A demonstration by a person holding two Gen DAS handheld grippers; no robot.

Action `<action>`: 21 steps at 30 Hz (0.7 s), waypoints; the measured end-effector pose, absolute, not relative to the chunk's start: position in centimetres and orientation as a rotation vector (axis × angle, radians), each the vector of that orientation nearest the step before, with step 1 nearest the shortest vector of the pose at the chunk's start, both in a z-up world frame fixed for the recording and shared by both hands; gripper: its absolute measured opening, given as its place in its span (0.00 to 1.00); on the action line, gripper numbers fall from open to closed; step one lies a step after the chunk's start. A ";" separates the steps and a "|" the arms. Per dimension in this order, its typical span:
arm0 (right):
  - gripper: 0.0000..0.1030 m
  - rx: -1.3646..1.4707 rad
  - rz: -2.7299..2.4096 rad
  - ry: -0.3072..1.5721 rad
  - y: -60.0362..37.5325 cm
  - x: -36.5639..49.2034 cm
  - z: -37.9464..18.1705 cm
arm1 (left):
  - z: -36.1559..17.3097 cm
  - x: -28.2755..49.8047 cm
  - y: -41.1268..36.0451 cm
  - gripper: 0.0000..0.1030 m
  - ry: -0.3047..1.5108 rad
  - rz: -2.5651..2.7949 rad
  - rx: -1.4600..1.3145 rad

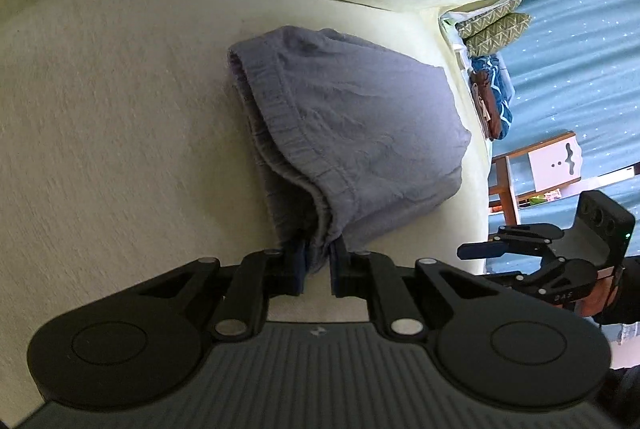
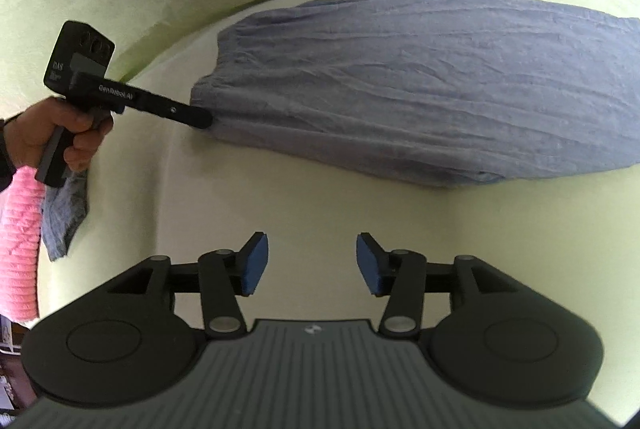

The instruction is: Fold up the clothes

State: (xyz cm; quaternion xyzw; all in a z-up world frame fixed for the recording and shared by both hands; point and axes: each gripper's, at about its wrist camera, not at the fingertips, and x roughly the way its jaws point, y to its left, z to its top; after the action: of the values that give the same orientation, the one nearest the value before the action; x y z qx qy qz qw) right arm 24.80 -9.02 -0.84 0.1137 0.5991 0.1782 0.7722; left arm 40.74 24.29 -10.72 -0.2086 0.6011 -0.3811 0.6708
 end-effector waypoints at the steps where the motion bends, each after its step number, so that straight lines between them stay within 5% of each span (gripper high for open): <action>1: 0.44 0.251 0.385 1.299 -8.9 24.9 -0.8 | -10.9 40.6 24.4 0.11 1.364 -0.858 -0.478; 5: 0.45 0.266 0.384 1.290 -8.5 25.2 -0.6 | -10.9 40.5 25.0 0.14 1.360 -0.864 -0.504; 7: 0.45 0.278 0.382 1.282 -8.6 25.5 -0.5 | -10.3 40.5 25.6 0.33 1.353 -0.894 -0.529; 8: 0.45 0.283 0.383 1.279 -8.6 25.6 -0.4 | -10.2 40.6 25.7 0.53 1.352 -0.895 -0.532; 9: 0.45 0.286 0.385 1.277 -8.6 25.7 -0.5 | -9.9 40.7 26.1 0.59 1.338 -0.892 -0.538; 17: 0.46 0.301 0.407 1.271 -8.4 26.2 -0.7 | -8.4 44.5 28.0 0.56 1.188 -0.785 -0.491; 21: 0.46 0.320 0.399 1.262 -8.5 26.4 -0.8 | -9.6 47.0 25.0 0.40 1.191 -0.785 -0.348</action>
State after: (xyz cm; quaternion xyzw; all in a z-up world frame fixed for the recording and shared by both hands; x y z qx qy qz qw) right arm 26.43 -8.52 -0.83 0.1481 0.5835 0.1845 0.7769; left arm 47.00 25.02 -9.57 -0.1586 0.5436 -0.3583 0.7423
